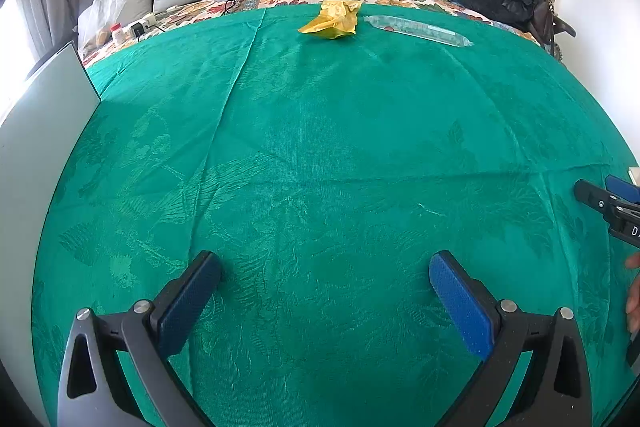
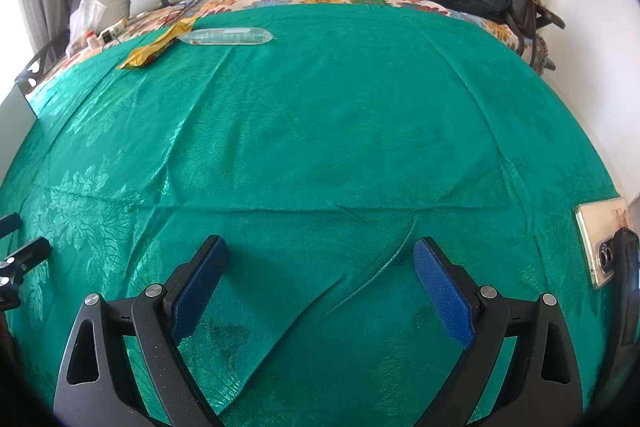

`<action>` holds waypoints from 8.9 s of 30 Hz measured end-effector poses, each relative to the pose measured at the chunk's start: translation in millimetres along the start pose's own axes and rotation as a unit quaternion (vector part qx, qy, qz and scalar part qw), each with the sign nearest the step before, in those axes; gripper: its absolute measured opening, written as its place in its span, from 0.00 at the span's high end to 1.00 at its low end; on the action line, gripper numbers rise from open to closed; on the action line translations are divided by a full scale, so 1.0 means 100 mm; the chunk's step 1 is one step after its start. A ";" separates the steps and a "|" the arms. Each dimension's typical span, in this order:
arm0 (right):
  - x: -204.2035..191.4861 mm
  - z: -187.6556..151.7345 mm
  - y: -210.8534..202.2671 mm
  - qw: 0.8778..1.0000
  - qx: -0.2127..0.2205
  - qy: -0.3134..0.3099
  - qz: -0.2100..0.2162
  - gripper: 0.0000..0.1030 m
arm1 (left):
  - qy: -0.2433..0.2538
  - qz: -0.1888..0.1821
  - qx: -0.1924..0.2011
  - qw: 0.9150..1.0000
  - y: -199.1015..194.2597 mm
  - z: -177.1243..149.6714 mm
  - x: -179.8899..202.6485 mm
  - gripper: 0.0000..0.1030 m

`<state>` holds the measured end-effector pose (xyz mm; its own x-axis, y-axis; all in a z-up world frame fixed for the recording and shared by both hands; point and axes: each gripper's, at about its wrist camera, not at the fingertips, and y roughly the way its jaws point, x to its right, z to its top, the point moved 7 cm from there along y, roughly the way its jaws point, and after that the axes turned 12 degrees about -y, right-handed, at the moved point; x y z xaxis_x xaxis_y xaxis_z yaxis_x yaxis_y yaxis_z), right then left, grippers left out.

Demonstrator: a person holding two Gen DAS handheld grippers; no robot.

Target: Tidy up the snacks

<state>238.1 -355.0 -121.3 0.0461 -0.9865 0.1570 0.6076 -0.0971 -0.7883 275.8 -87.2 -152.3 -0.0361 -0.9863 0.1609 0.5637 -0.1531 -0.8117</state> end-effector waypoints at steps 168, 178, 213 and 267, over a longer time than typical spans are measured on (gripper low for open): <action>-0.98 -0.31 -0.50 0.994 -0.026 -0.090 0.056 0.45 | -0.041 0.023 0.022 0.999 0.15 0.33 -0.73 0.00; -1.06 -0.33 -0.41 0.994 0.010 -0.084 0.063 0.12 | -0.041 0.023 0.022 0.999 0.15 0.33 -0.73 0.00; -1.08 -0.33 -0.38 0.994 0.013 -0.085 0.063 0.07 | -0.041 0.023 0.023 0.999 0.15 0.32 -0.73 0.00; -1.07 -0.33 -0.37 0.994 0.013 -0.085 0.064 0.06 | -0.041 0.023 0.023 0.999 0.15 0.32 -0.73 0.00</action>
<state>184.4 -249.8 -128.8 0.2555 -0.9540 0.1568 0.6078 0.0324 -0.7934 313.6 -15.5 -158.7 0.0575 -0.9837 0.1704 0.6009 -0.1022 -0.7928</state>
